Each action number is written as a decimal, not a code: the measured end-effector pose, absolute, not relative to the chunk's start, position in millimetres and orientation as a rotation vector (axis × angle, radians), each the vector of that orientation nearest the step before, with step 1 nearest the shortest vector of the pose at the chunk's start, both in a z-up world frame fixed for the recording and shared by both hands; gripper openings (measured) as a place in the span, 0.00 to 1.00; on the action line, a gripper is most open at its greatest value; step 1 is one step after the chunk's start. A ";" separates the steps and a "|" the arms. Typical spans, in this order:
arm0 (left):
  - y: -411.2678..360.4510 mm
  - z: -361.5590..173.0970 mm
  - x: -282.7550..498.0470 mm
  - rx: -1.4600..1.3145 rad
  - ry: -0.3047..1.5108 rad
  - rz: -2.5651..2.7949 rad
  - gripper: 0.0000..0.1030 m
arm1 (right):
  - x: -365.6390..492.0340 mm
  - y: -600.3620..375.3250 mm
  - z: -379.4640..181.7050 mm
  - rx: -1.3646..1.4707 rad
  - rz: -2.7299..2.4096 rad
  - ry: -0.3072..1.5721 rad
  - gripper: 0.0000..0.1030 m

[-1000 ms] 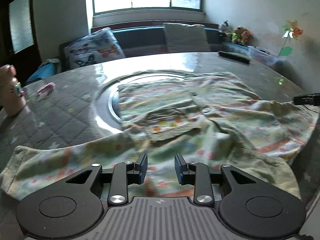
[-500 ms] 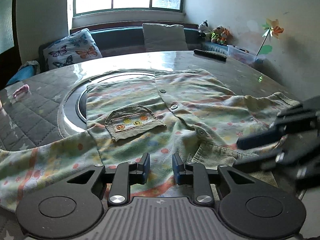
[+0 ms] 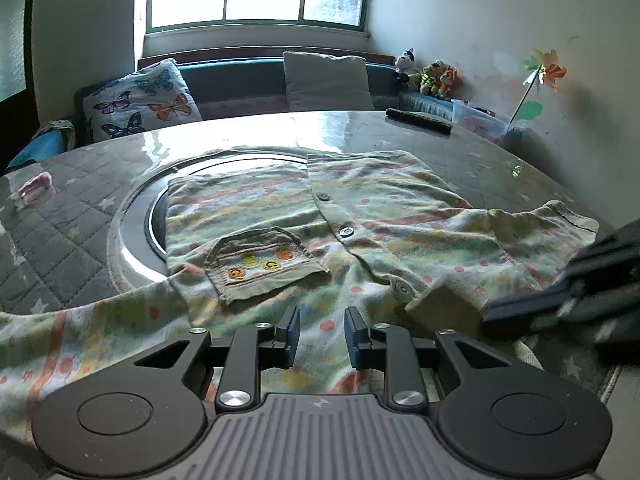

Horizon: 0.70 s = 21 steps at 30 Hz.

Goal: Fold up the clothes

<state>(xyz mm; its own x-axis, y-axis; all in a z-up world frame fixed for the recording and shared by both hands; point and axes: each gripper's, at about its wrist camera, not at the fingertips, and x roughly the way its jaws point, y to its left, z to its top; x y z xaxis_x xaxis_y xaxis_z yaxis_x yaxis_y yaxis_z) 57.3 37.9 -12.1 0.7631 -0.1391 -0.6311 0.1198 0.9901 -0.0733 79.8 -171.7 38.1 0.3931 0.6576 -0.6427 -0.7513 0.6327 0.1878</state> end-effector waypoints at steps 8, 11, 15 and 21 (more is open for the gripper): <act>15.2 -20.4 60.2 0.025 0.701 -0.207 0.24 | 93.0 -197.0 55.1 0.008 0.886 0.751 0.04; 10.8 -21.9 57.2 0.054 0.691 -0.218 0.24 | 94.0 -192.5 53.1 0.005 0.891 0.756 0.04; 10.5 -21.0 51.5 0.068 0.679 -0.230 0.24 | 90.8 -188.7 50.6 -0.010 0.902 0.756 0.04; 6.3 -21.2 37.9 0.097 0.670 -0.257 0.24 | 85.6 -182.5 46.9 -0.036 0.920 0.756 0.04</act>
<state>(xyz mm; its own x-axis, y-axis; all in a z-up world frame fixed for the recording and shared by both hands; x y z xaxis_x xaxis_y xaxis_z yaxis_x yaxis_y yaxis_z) 37.9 6.3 -21.2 0.7537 -0.2040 -0.6247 0.2663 0.9639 0.0066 85.6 -182.5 46.9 0.3704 0.7053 -0.6045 -0.7296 0.6236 0.2805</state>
